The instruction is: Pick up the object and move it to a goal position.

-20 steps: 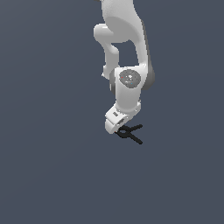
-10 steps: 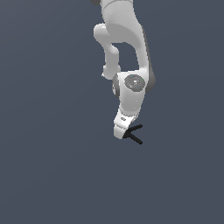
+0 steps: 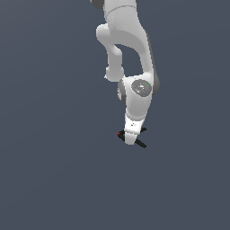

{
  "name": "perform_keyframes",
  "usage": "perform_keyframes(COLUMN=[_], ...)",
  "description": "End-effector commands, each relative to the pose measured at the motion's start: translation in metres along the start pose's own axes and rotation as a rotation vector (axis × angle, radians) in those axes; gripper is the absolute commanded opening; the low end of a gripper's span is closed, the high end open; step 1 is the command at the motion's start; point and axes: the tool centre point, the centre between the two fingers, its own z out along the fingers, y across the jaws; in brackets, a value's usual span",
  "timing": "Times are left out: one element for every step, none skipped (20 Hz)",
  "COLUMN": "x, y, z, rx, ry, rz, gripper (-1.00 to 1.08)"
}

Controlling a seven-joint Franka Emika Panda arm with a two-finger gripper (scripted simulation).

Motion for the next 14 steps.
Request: perform_keyframes(x=[0.0023, 0.0030, 0.0036, 0.0042, 0.0046, 0.0049, 0.0051, 0.0053, 0.0053, 0.0051, 0.0051, 0.0050, 0.0051, 0.0049], y=[-0.0010, -0.0013, -0.0016, -0.0018, -0.0020, -0.0022, -0.0023, -0.0024, -0.0024, -0.0024, -0.0024, -0.0023, -0.0025, -0.0025], z=[0.0023, 0.0031, 0.0037, 0.0042, 0.0047, 0.0050, 0.0052, 0.0054, 0.0054, 0.0052, 0.0056, 0.0067, 0.0086, 0.0112], rx=[-0.002, -0.003, -0.003, -0.004, -0.004, -0.004, -0.005, -0.005, -0.005, -0.004, -0.004, -0.004, -0.004, -0.004], ry=[0.001, 0.002, 0.002, 0.003, 0.003, 0.003, 0.003, 0.003, 0.003, 0.003, 0.003, 0.003, 0.003, 0.003], rz=[-0.043, -0.056, -0.067, -0.076, -0.084, -0.090, -0.094, -0.096, -0.097, -0.092, -0.092, -0.092, -0.093, -0.093], gripper=[1.00, 1.00, 1.00, 1.00, 1.00, 1.00, 1.00, 1.00, 1.00, 1.00, 1.00, 1.00, 1.00, 1.00])
